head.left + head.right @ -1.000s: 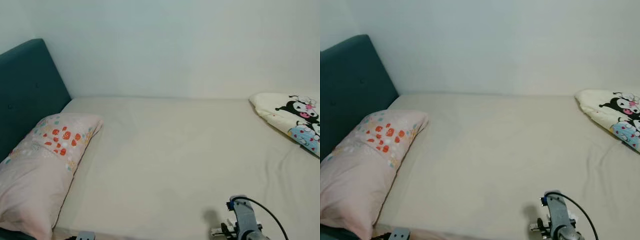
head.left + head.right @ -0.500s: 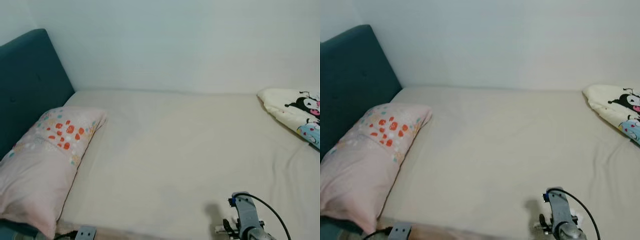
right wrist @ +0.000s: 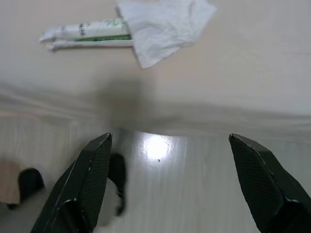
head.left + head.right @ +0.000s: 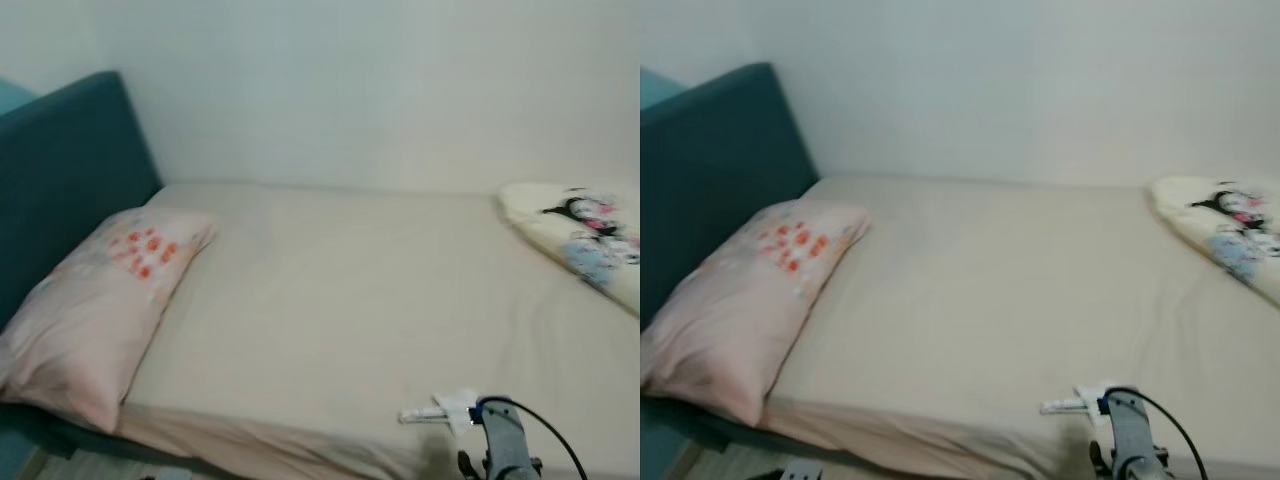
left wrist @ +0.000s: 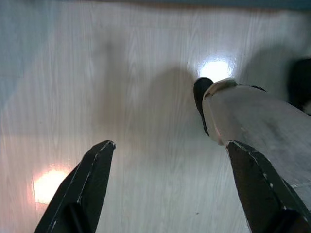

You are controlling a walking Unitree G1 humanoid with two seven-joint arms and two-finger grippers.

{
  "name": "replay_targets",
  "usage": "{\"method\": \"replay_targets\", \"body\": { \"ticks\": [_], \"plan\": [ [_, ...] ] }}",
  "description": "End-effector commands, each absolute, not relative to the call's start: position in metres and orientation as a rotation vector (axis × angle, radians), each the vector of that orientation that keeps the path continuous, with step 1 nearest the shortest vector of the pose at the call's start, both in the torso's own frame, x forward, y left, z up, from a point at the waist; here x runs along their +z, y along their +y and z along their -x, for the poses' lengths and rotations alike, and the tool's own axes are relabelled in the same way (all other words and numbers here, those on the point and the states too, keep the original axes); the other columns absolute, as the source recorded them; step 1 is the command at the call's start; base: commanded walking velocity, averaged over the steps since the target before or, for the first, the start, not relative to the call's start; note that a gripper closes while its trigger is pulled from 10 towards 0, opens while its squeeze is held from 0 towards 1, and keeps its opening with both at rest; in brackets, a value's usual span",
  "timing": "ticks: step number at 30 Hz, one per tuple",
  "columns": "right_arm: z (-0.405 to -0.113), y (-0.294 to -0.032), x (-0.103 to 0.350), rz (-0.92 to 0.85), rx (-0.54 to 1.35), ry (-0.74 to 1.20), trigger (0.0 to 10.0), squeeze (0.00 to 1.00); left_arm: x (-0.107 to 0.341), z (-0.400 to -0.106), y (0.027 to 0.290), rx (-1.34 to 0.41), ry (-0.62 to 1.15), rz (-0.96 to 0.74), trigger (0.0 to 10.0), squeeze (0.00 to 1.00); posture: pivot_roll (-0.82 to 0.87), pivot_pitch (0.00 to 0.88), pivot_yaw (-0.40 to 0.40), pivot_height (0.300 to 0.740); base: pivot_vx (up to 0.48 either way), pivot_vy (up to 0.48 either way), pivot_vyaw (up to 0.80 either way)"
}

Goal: Clean up the room

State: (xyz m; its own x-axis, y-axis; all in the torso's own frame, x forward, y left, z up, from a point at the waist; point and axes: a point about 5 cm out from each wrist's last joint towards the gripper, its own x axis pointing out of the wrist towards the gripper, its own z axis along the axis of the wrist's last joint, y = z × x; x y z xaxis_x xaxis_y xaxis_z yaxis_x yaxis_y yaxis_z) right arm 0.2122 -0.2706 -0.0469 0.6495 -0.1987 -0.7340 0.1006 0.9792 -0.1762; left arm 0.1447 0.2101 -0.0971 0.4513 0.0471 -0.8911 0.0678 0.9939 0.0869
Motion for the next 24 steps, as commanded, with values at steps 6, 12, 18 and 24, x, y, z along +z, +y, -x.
{"method": "replay_targets", "body": {
  "ticks": [6, 12, 18, 24],
  "plan": [
    [-0.241, -0.272, -0.025, 0.008, -0.209, 0.682, 10.0, 0.00, -0.097, -0.146, 0.207, -0.015, 1.095, -0.101, 10.0, 0.00, -0.12, 0.045, 0.072, 0.740, 0.000, 0.000, 0.00],
    [-0.254, -0.269, -0.014, 0.170, -0.099, 0.633, 10.0, 0.00, -0.097, -0.145, 0.206, -0.020, 1.095, -0.103, 10.0, 0.00, -0.12, 0.047, 0.068, 0.740, 0.000, 0.000, 0.00],
    [-0.270, -0.263, -0.002, -0.127, -0.151, 0.535, 10.0, 0.00, -0.097, -0.146, 0.207, -0.032, 1.086, -0.121, 10.0, 0.00, -0.12, 0.047, 0.067, 0.740, 0.000, 0.000, 0.00],
    [-0.270, -0.264, -0.005, -0.356, -0.279, 0.532, 10.0, 0.00, -0.097, -0.146, 0.206, -0.060, 1.085, -0.149, 10.0, 0.00, -0.11, 0.047, 0.066, 0.721, 0.000, 0.000, 0.00]
  ]
}}
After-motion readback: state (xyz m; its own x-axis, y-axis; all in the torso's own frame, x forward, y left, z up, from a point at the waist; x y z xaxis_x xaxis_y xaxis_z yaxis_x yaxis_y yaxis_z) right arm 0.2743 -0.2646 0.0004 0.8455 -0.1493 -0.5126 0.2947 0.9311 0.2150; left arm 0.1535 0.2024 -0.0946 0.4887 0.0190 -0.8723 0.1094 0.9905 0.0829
